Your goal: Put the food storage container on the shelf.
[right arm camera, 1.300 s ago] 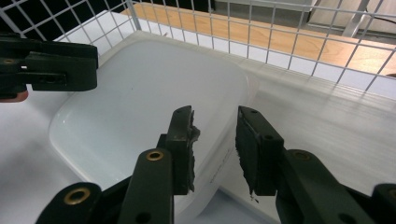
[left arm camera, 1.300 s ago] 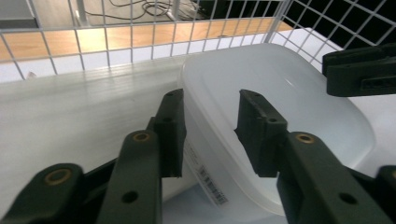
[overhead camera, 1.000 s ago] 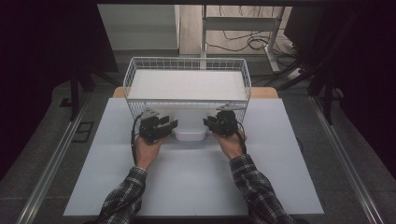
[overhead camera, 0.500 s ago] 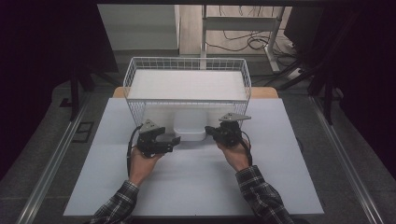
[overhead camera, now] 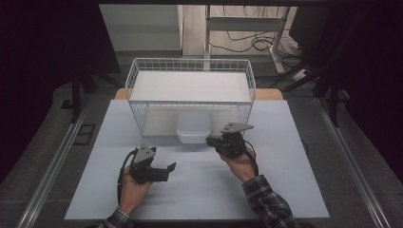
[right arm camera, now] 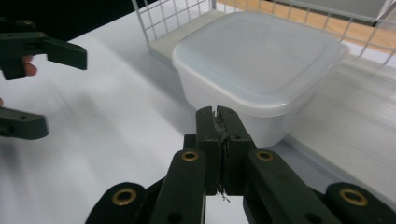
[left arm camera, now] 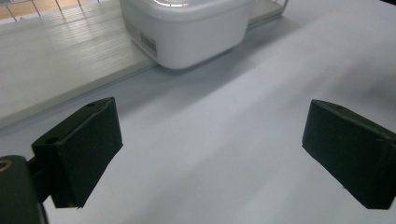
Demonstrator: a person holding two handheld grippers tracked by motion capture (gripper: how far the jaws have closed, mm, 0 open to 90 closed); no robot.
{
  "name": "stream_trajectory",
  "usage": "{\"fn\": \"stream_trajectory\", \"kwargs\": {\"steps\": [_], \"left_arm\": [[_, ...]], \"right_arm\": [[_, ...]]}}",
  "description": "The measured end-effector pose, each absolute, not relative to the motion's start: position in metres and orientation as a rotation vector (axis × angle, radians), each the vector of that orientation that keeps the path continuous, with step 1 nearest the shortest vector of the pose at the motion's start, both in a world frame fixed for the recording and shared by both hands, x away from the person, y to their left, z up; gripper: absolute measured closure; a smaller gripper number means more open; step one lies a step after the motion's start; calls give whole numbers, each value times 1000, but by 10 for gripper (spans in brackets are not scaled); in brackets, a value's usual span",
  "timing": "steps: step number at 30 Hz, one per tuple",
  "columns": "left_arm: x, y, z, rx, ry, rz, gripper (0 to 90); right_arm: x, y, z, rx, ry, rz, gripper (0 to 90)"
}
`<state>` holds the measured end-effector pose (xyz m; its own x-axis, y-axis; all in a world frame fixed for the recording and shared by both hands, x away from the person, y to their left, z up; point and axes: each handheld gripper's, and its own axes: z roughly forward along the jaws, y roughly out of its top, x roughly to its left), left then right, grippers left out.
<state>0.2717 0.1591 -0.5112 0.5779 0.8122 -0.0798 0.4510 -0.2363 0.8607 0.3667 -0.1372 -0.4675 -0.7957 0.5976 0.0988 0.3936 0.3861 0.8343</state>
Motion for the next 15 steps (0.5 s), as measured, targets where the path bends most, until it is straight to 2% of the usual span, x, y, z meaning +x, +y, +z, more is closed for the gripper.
{"fn": "stream_trajectory", "kwargs": {"steps": [15], "left_arm": [[225, 173, -517, 1883, 985, 534, 26]], "right_arm": [[361, -115, -483, 857, 2491, 1356, 857]]}}
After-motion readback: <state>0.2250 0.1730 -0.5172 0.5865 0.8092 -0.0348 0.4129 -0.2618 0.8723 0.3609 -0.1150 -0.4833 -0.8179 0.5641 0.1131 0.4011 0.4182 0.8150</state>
